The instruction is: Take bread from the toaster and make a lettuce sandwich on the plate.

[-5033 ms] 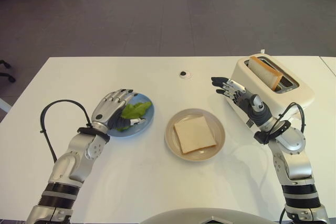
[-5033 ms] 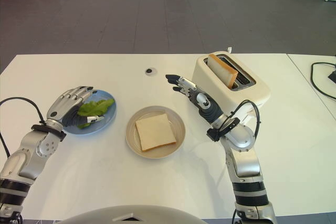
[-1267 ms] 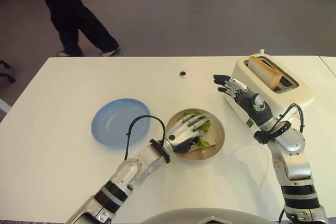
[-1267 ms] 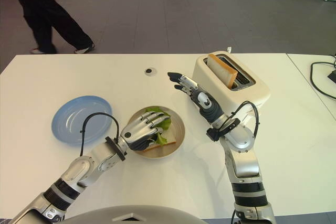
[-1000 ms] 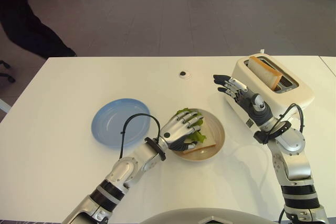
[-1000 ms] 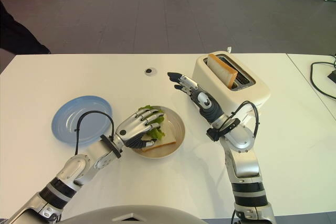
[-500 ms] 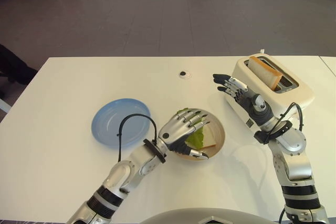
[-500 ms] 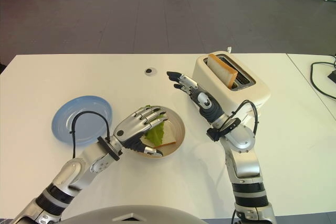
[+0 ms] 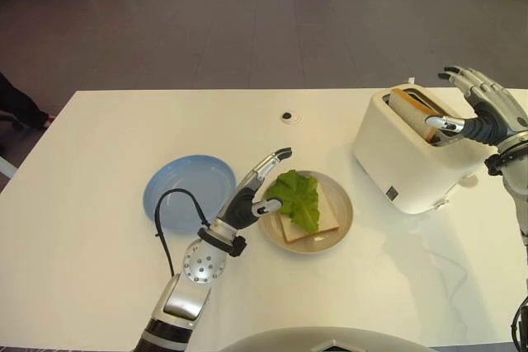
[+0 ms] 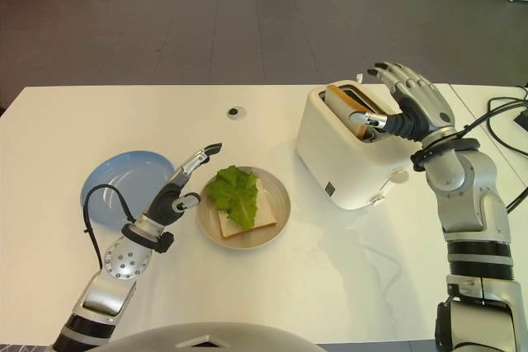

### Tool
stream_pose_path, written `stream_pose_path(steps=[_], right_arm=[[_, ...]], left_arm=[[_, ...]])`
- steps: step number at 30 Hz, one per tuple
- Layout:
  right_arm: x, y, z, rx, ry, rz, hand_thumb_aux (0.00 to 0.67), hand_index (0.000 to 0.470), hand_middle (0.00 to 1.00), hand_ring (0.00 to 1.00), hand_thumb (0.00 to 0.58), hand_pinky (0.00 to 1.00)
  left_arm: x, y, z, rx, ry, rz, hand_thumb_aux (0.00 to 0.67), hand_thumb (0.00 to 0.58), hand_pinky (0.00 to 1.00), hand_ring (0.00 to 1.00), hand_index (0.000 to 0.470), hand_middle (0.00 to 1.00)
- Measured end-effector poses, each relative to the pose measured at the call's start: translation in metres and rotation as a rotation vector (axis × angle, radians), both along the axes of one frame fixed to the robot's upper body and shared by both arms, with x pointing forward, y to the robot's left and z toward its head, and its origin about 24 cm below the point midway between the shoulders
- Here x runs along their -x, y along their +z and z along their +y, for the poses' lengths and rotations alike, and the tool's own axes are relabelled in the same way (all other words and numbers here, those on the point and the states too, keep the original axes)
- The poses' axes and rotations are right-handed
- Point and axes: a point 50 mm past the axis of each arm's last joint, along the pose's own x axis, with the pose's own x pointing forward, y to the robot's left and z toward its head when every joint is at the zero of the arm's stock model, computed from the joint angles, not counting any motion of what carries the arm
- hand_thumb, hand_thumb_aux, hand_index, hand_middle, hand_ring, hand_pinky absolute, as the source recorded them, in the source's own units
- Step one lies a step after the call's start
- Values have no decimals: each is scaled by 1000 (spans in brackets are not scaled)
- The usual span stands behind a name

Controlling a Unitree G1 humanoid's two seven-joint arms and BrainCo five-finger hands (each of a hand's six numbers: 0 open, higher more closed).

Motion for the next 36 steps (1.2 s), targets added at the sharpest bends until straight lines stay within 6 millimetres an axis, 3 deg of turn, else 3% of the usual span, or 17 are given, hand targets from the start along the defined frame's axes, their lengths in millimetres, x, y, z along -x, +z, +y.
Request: stream_pose_path(steps=[2,3,4,5,6,7,8,9,10,19,25,28,32,36], right_arm=[[-4,-14,0,2,-9,50,0,0,0,0,0,0],[-5,-19,2,1,-7,67,21,15,0,0,36,0],[-6,-25,3,-7,-3,86,100,70,0,0,160,0],[-6,-26,4,-11,0,88,102,72,0,0,164,0],[-7,-26,5,-23,8,89,147,103,0,0,227,0],[-8,-26,6,-29,17,90,347,243,0,0,445,0],[-8,-27,7,-39,26,90,449,315,0,0,517,0],[-8,-26,9,-45,40,85,604,424,0,0,574,0],[-8,-26,11,-51,52,84,670,470,0,0,580,0],[-8,-23,13,-94,62,73,670,470,0,0,580,0],[-9,-19,8,-213,35,59,670,470,0,0,580,0],[-9,6,-6,-398,7,-35,670,470,0,0,580,0],[-6,42,-11,-659,123,-70,670,470,0,0,580,0],[0,59,7,-839,338,13,670,470,0,0,580,0]], left_arm=[[0,-1,1,2,0,2,0,0,0,0,0,0],[0,-1,1,2,-2,1,0,0,0,0,0,0],[0,-1,0,0,-4,-1,0,0,0,0,0,0],[0,-1,0,-4,-5,-2,0,0,0,0,0,0],[1,-1,0,-6,-6,-5,0,0,0,0,0,0],[1,-1,0,-9,-8,-7,0,0,0,0,0,0],[1,-1,-1,-11,-8,-8,0,0,0,0,0,0],[1,-1,-1,-11,-8,-8,0,0,0,0,0,0],[1,-1,-1,-11,-8,-9,0,0,0,0,0,0],[0,-3,1,-31,3,-15,0,0,0,0,0,0],[0,-4,0,-37,8,-18,0,0,0,0,0,0],[0,-4,1,-36,11,-19,0,0,0,0,0,0],[2,-6,3,-34,24,-13,0,0,0,0,0,0],[3,-8,7,-34,43,-6,0,0,0,0,0,0]])
